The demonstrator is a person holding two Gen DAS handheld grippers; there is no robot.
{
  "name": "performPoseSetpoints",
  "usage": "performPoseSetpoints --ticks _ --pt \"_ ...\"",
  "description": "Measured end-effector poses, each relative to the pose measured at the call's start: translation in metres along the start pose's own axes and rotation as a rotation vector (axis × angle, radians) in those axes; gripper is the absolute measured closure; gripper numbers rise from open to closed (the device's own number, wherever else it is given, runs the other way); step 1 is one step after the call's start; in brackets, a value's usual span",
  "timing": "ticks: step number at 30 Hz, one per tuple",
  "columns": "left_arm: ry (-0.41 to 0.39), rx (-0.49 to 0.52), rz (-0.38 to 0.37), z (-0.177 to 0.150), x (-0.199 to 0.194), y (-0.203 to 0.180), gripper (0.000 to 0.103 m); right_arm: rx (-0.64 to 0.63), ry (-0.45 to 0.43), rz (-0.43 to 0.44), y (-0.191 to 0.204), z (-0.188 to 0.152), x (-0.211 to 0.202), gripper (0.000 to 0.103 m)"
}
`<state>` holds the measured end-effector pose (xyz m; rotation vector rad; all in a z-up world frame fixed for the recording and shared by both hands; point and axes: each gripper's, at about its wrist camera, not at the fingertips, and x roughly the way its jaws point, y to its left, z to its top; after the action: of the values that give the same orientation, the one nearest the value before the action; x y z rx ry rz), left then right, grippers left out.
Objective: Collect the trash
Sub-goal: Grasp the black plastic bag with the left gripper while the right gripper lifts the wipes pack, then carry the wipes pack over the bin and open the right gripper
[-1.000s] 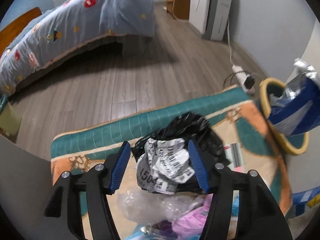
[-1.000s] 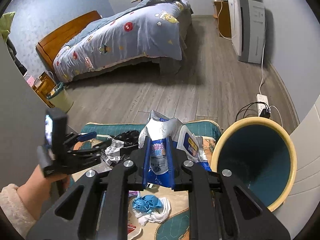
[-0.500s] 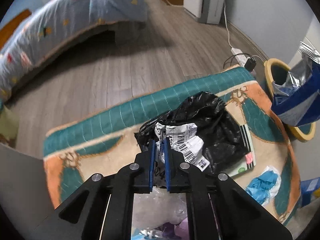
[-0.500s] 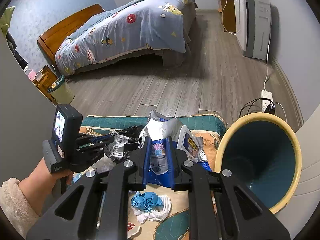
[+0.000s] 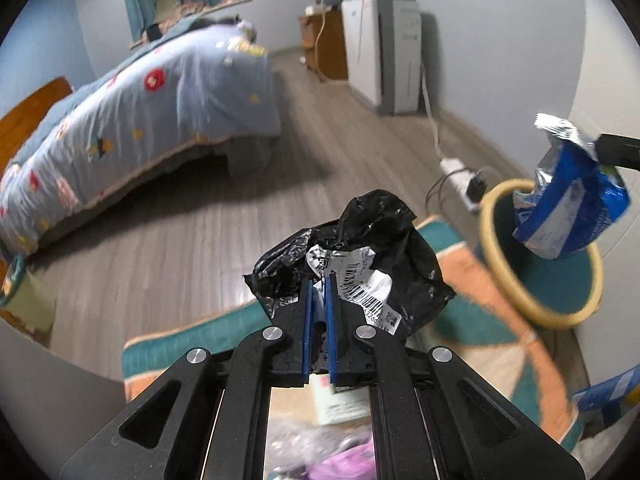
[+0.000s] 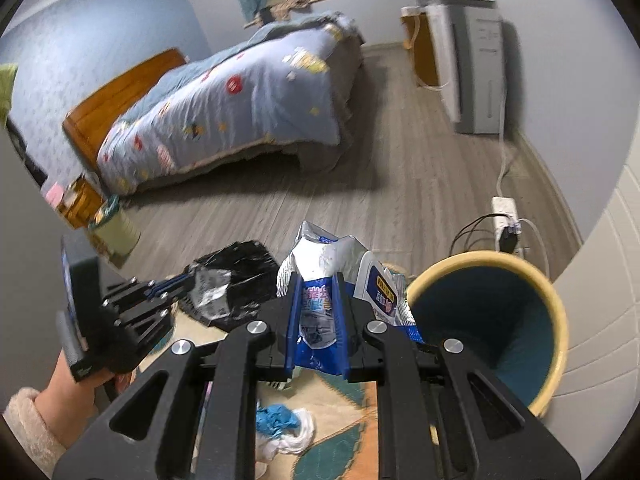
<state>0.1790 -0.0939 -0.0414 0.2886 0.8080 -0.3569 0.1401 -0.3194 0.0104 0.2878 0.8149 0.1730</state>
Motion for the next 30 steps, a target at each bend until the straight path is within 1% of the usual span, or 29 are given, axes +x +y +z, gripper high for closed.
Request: performPoseSetpoints --ticks 4,7,11,13,15,17,19,22,26,30 --pt "-0.032 0.007 -0.052 0.014 -0.004 -0.020 0.096 0.062 -0.036 -0.034 -0.035 0.009 -0.015 0.088" --pt "-0.045 0.027 -0.101 0.025 -0.005 -0.046 0.096 0.115 -0.052 -0.079 -0.066 0.011 -0.021 0.088" --pt "-0.043 0.054 -0.165 0.033 -0.001 -0.080 0.096 0.176 -0.040 -0.121 -0.101 0.009 -0.018 0.088" --pt "-0.028 0.066 -0.202 0.037 0.005 -0.101 0.096 0.201 -0.027 -0.136 -0.115 0.007 -0.014 0.088" --pt "-0.008 0.092 -0.222 0.037 0.012 -0.123 0.096 0.219 -0.004 -0.159 -0.128 0.003 -0.007 0.088" --pt "0.009 0.115 -0.229 0.034 0.017 -0.140 0.096 0.224 0.019 -0.182 -0.134 -0.002 0.001 0.088" --pt "0.043 0.135 -0.242 0.029 0.028 -0.158 0.096 0.224 0.049 -0.204 -0.140 -0.009 0.009 0.088" --pt "0.075 0.159 -0.248 0.023 0.038 -0.176 0.096 0.226 0.073 -0.220 -0.145 -0.013 0.016 0.088" --pt "0.098 0.180 -0.262 0.014 0.043 -0.190 0.095 0.225 0.095 -0.247 -0.150 -0.017 0.021 0.087" --pt "0.094 0.195 -0.270 0.010 0.041 -0.193 0.086 0.221 0.102 -0.265 -0.151 -0.017 0.023 0.087"
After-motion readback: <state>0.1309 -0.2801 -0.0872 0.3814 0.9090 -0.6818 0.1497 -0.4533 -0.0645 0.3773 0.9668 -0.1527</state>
